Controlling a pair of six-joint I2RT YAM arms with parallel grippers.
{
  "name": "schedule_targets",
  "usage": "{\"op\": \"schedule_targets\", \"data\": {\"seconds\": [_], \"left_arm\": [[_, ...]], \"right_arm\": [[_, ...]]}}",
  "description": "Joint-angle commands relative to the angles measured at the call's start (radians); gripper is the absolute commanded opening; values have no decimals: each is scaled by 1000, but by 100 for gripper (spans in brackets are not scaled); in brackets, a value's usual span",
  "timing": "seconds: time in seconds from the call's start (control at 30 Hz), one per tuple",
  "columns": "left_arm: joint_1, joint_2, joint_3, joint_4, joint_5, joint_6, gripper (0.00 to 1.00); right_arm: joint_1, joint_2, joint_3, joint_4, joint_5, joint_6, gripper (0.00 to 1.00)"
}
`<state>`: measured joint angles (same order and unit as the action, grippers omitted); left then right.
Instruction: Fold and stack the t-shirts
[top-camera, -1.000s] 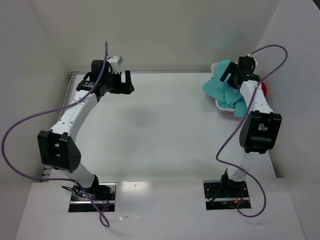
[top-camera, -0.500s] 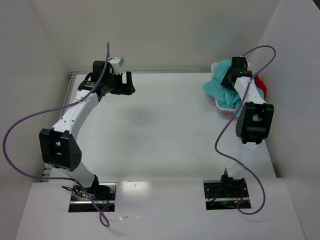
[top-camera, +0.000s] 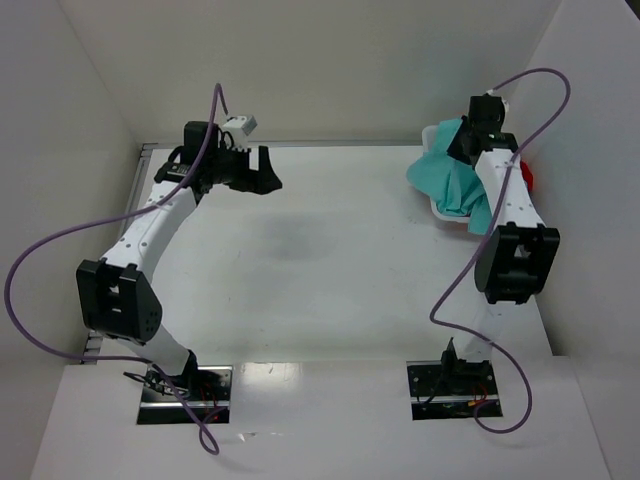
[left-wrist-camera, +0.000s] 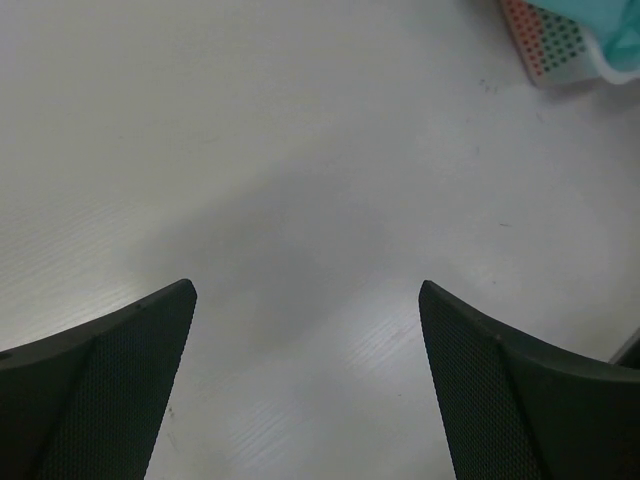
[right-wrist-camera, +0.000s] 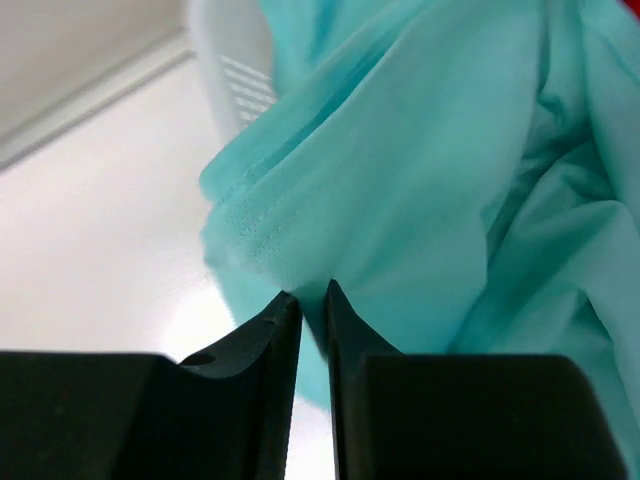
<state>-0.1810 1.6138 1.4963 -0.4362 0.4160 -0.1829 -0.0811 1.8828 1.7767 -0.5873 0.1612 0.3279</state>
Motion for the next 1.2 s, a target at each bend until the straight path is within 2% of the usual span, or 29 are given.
{"op": "schedule_targets", "data": {"seconds": [0.0,0.07,0.1,0.17,0.23,0.37,0.4,0.43,0.5,0.53,0.57,0.73,0.93,1.1,1.17], "left_arm": [[0,-68,-27,100,217,42,100],[0,-81,-36,178,308,31,100],[-9,-81,-36,215,419,-1,100],[-18,-71,-36,322,492,-48,100],[-43,-62,-16,356,504,-69,100],[-101,-40,10,378,480,-44,100],[-112,-29,21,361,471,-44,100],[-126,-29,21,350,462,-44,100],[-126,-43,-10,341,452,-35,100],[-126,-67,-30,341,452,-35,100],[-126,-83,-47,341,413,-23,100],[-126,-164,-99,263,317,48,100],[-126,-178,-136,232,257,60,100],[-126,-167,-136,232,247,60,100],[-126,-146,-136,232,247,60,100]], "right_arm": [[17,-187,72,7,-52,32,18],[27,-241,43,44,-106,51,14],[27,-292,18,81,-133,60,10],[49,-321,18,81,-219,74,6],[75,-355,44,81,-256,83,0],[193,-384,86,49,-232,63,1],[193,-384,95,38,-232,53,10],[193,-372,86,24,-214,40,30],[193,-372,14,12,-140,8,38],[193,-372,-20,12,-99,8,50],[193,-361,-52,23,-60,-13,68],[193,-257,-135,9,153,-75,98],[193,-122,-146,30,288,-107,100],[193,16,-80,-5,478,-139,100],[193,70,-70,-19,508,-139,100]]}}
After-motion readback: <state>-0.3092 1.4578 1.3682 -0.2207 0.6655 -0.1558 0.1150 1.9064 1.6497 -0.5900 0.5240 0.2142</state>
